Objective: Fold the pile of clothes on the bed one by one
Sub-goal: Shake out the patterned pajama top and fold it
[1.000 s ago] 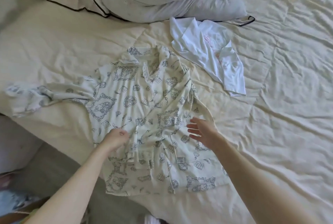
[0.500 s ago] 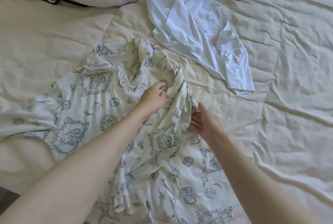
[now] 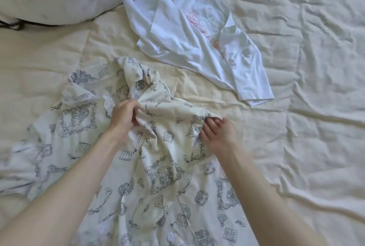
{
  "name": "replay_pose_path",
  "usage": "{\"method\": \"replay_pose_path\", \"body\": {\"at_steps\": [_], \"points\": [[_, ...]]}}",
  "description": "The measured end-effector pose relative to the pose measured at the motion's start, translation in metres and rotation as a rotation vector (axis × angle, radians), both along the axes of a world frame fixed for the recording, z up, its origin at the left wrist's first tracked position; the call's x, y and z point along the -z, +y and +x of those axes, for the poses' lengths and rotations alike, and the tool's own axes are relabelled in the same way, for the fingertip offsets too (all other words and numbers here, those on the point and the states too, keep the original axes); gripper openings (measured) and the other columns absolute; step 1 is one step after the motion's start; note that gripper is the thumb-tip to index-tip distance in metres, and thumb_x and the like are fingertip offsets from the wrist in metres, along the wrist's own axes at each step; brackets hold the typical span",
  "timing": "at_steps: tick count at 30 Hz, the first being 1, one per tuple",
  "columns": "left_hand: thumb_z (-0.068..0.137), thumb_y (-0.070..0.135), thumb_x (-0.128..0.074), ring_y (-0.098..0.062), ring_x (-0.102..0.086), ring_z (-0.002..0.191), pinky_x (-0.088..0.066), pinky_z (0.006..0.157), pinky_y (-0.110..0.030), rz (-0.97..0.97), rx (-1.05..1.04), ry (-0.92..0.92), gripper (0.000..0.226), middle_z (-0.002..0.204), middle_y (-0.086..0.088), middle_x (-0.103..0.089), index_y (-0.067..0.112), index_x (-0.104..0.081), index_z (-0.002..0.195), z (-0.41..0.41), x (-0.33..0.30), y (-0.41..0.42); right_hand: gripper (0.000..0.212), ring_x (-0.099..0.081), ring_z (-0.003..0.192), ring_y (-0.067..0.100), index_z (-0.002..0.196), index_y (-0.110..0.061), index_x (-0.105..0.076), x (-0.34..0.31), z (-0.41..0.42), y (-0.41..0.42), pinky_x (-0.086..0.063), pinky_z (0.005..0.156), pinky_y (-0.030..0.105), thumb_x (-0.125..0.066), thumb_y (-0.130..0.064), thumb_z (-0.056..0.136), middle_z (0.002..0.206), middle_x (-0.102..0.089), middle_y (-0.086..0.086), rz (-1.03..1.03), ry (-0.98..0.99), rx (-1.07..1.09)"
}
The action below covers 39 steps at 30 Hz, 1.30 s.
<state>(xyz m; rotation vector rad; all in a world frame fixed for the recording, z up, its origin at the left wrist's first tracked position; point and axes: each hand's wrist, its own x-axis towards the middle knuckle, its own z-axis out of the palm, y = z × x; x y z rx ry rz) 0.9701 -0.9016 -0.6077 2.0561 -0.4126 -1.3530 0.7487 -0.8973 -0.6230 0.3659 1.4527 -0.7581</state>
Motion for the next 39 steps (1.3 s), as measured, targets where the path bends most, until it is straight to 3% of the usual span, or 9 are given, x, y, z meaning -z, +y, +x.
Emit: {"method": "replay_pose_path", "body": {"at_steps": [4, 8, 11, 13, 17, 22, 26, 30, 39], "points": [[0.086, 0.041, -0.060, -0.028, -0.064, 0.098, -0.051, 0.091, -0.044, 0.136, 0.245, 0.140, 0.039, 0.103, -0.008, -0.069, 0.013, -0.067, 0.112, -0.009, 0.001, -0.044, 0.037, -0.040, 0.054, 0.014, 0.085, -0.014, -0.054, -0.001, 0.015, -0.002, -0.037, 0.054, 0.026, -0.055, -0.051, 0.089, 0.068, -0.049, 0.004, -0.051, 0.004, -0.309], [0.084, 0.026, -0.065, -0.022, -0.062, 0.083, -0.051, 0.076, -0.034, 0.091, 0.378, -0.249, 0.015, 0.087, -0.008, -0.065, 0.012, -0.063, 0.080, -0.033, 0.002, -0.082, 0.024, -0.067, 0.079, 0.026, 0.092, -0.012, -0.063, -0.003, 0.008, -0.017, -0.054, 0.080, 0.037, -0.061, -0.036, 0.089, 0.086, -0.068, 0.008, 0.033, 0.011, -0.158], [0.080, 0.016, -0.062, -0.023, -0.057, 0.080, -0.043, 0.068, -0.029, 0.034, 0.215, -0.301, 0.014, 0.082, -0.010, -0.060, 0.011, -0.054, 0.071, -0.044, 0.002, -0.101, 0.024, -0.058, 0.044, 0.017, 0.075, -0.014, -0.054, -0.008, 0.002, -0.022, -0.050, 0.048, 0.022, -0.059, -0.032, 0.091, 0.053, -0.059, 0.001, 0.075, -0.067, -0.095], [0.080, 0.014, -0.061, -0.021, -0.056, 0.079, -0.042, 0.068, -0.029, -0.018, 0.139, -0.252, 0.005, 0.085, -0.009, -0.060, 0.012, -0.058, 0.076, -0.050, 0.000, -0.109, 0.022, -0.049, 0.039, 0.012, 0.075, -0.013, -0.053, -0.012, -0.002, -0.025, -0.042, 0.040, 0.015, -0.060, -0.027, 0.090, 0.062, -0.054, 0.001, 0.076, -0.108, -0.057], [0.083, 0.008, -0.046, -0.020, -0.059, 0.092, -0.050, 0.079, -0.032, -0.090, 0.064, 0.063, 0.038, 0.106, -0.004, -0.061, 0.020, -0.063, 0.115, -0.054, 0.002, -0.118, 0.006, -0.061, 0.089, 0.022, 0.095, 0.001, -0.057, -0.013, -0.004, -0.033, -0.052, 0.085, 0.030, -0.054, -0.004, 0.092, 0.087, -0.065, 0.011, -0.009, -0.286, 0.187], [0.089, 0.010, -0.040, -0.015, -0.059, 0.062, -0.047, 0.061, -0.027, -0.106, 0.028, 0.244, 0.021, 0.075, -0.004, -0.059, 0.017, -0.059, 0.089, -0.049, 0.005, -0.114, 0.014, -0.051, 0.065, 0.021, 0.085, 0.000, -0.058, -0.004, 0.002, -0.033, -0.045, 0.096, 0.029, -0.057, -0.012, 0.093, 0.071, -0.062, 0.007, -0.044, -0.342, 0.258], [0.095, 0.031, -0.052, -0.018, -0.058, 0.086, -0.047, 0.076, -0.032, -0.080, 0.257, 0.012, 0.020, 0.095, -0.006, -0.059, 0.017, -0.056, 0.108, -0.042, 0.021, -0.102, 0.027, -0.063, 0.074, 0.017, 0.117, -0.014, -0.057, 0.002, 0.006, -0.018, -0.052, 0.064, 0.030, -0.056, -0.026, 0.093, 0.091, -0.067, 0.003, -0.184, -0.170, -0.081], [0.092, 0.028, -0.059, -0.011, -0.050, 0.104, -0.041, 0.093, -0.025, -0.127, 0.446, -0.285, 0.044, 0.113, 0.002, -0.052, 0.009, -0.048, 0.130, -0.043, 0.019, -0.064, 0.029, -0.063, 0.091, 0.027, 0.117, -0.018, -0.054, 0.005, 0.003, 0.008, -0.052, 0.086, 0.041, -0.058, -0.033, 0.093, 0.109, -0.065, 0.008, -0.238, -0.003, -0.353], [0.092, 0.017, -0.059, -0.008, -0.053, 0.078, -0.042, 0.066, -0.014, -0.038, 0.492, -0.515, 0.030, 0.102, -0.001, -0.059, 0.009, -0.056, 0.121, -0.010, 0.004, 0.101, 0.026, -0.062, 0.079, 0.014, 0.102, -0.011, -0.052, -0.014, 0.026, 0.071, -0.055, 0.069, 0.029, -0.061, -0.033, 0.091, 0.098, -0.063, 0.004, -0.427, 0.269, -1.117]]}}
